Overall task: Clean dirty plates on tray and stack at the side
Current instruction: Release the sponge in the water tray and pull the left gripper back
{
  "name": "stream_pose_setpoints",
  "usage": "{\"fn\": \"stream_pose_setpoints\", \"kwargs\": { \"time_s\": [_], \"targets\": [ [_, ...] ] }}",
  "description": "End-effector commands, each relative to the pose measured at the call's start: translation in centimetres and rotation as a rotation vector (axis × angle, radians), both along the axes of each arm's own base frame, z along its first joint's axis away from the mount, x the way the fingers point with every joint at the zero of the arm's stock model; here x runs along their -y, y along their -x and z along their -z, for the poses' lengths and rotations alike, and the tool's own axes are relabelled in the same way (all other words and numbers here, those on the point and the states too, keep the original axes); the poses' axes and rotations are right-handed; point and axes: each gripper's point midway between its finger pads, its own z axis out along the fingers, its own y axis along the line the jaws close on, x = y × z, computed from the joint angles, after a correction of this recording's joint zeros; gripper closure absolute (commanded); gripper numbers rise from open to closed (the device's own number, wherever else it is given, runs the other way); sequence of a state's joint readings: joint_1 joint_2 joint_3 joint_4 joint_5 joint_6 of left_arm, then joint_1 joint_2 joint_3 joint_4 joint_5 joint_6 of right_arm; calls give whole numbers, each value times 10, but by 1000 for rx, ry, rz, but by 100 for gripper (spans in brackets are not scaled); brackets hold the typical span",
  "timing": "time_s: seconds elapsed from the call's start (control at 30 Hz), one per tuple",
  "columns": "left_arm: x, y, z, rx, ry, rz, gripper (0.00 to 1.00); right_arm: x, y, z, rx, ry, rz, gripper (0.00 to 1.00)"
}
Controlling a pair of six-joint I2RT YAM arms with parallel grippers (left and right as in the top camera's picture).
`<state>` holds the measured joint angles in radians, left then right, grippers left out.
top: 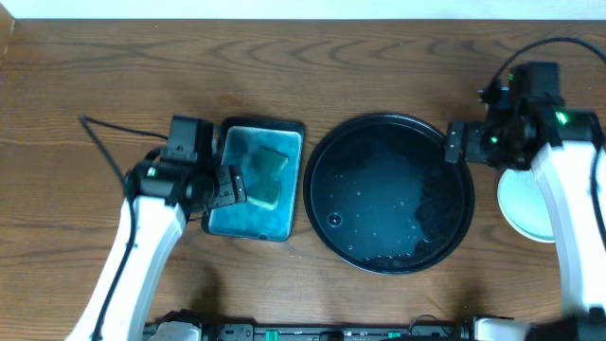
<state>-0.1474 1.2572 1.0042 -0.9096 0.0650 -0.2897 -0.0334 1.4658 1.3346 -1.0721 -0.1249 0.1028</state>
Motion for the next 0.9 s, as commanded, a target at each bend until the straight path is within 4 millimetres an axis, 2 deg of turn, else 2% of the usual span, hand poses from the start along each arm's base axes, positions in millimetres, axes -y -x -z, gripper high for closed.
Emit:
{"fn": "stream_pose_setpoints", "kwargs": {
  "time_s": [0.0, 0.27, 0.47, 0.87],
  "targets": [
    [-2, 11, -3, 78, 5, 20, 14, 0, 23, -10, 94, 16, 21, 1],
    [-3, 29, -20, 342, 26, 53, 14, 5, 71, -29, 346, 45, 39, 1],
    [-5, 37, -29, 430, 37, 52, 14, 7, 90, -43, 414, 60, 50, 1],
    [-5, 36, -25, 412, 34, 52, 14, 7, 94, -42, 404, 60, 50, 1]
  ]
}}
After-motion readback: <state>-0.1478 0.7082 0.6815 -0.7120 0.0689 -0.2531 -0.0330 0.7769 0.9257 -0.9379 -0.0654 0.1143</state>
